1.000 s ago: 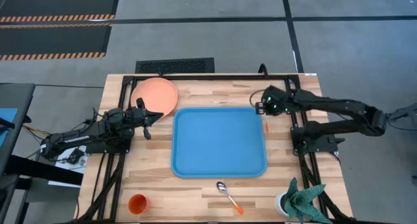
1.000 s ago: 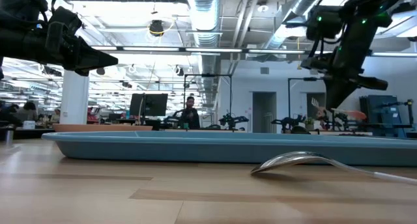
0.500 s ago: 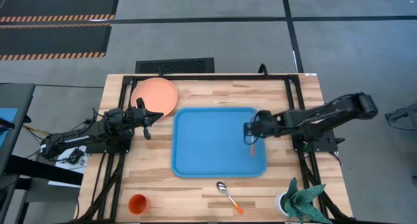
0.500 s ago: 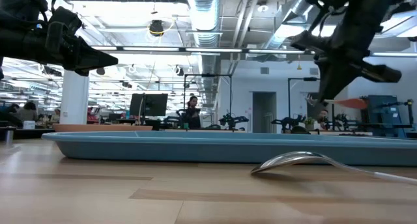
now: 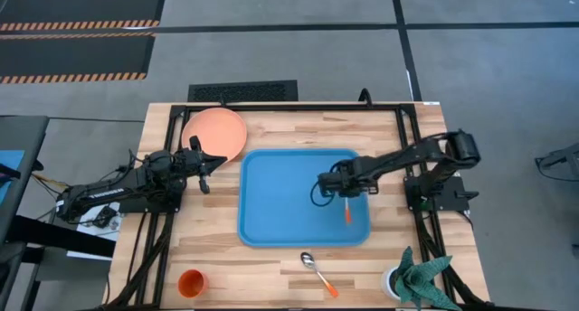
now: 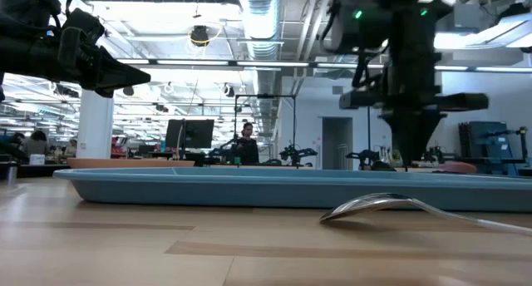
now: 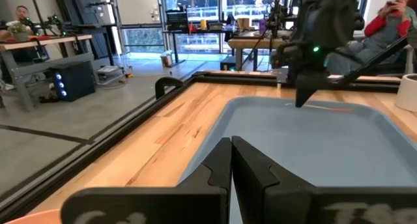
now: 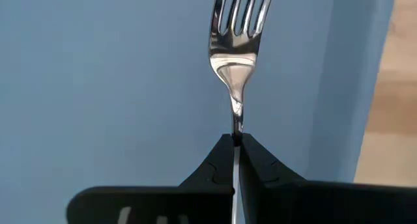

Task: Pick and place plate/cup/fork/spoon on tray
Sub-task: Put the orange fork on the blue serving tray

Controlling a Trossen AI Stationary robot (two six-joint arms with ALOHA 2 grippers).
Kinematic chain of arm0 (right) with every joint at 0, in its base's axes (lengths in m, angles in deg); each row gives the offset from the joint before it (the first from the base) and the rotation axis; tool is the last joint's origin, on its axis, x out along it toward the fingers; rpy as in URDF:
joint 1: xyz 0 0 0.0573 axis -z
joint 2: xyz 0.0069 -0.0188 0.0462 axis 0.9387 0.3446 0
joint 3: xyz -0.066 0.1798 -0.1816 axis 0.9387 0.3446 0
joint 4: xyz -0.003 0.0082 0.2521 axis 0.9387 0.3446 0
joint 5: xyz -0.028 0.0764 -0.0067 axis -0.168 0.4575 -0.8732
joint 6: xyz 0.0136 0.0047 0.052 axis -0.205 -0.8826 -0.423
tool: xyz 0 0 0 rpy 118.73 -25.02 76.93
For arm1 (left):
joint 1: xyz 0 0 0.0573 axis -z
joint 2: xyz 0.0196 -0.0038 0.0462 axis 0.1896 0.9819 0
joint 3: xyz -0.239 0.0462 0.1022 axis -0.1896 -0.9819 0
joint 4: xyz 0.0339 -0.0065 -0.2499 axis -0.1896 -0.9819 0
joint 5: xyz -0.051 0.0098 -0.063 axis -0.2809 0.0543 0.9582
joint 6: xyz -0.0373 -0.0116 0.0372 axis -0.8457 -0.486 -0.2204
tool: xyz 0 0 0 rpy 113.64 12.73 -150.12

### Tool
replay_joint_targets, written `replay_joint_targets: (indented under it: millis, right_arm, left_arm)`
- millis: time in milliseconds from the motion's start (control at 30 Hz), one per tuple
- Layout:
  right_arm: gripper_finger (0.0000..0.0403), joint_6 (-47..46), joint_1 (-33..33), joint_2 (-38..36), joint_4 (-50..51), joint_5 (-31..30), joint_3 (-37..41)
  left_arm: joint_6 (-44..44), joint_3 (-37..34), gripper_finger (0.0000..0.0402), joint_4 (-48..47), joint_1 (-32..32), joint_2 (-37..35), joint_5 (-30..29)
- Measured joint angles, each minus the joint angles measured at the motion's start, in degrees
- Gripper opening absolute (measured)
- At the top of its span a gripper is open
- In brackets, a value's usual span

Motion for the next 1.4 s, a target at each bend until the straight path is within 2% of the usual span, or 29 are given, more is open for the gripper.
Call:
replay_joint_targets:
  millis: [300, 533, 1100, 1400]
  right_arm:
    - [0.0017, 5.8, 4.8, 2.7, 3.4, 2.3, -0.6]
    - [0.0017, 6.4, 4.7, 2.7, 6.1, 2.3, -0.5]
    - [0.0017, 6.9, 4.7, 2.7, 5.3, 2.0, -0.5]
    - [0.0016, 5.8, 4.5, 2.7, 1.0, 1.9, 2.4]
  left_arm:
    - [0.0, 0.0, 0.0000, 0.0, 0.0, 0.0, 0.0]
    - [0.0, 0.0, 0.0000, 0.0, 0.0, 0.0, 0.0]
    - [0.0, 0.0, 0.0000, 0.0, 0.0, 0.0, -0.1]
    - [0.0, 0.0, 0.0000, 0.0, 0.0, 0.0, -0.1]
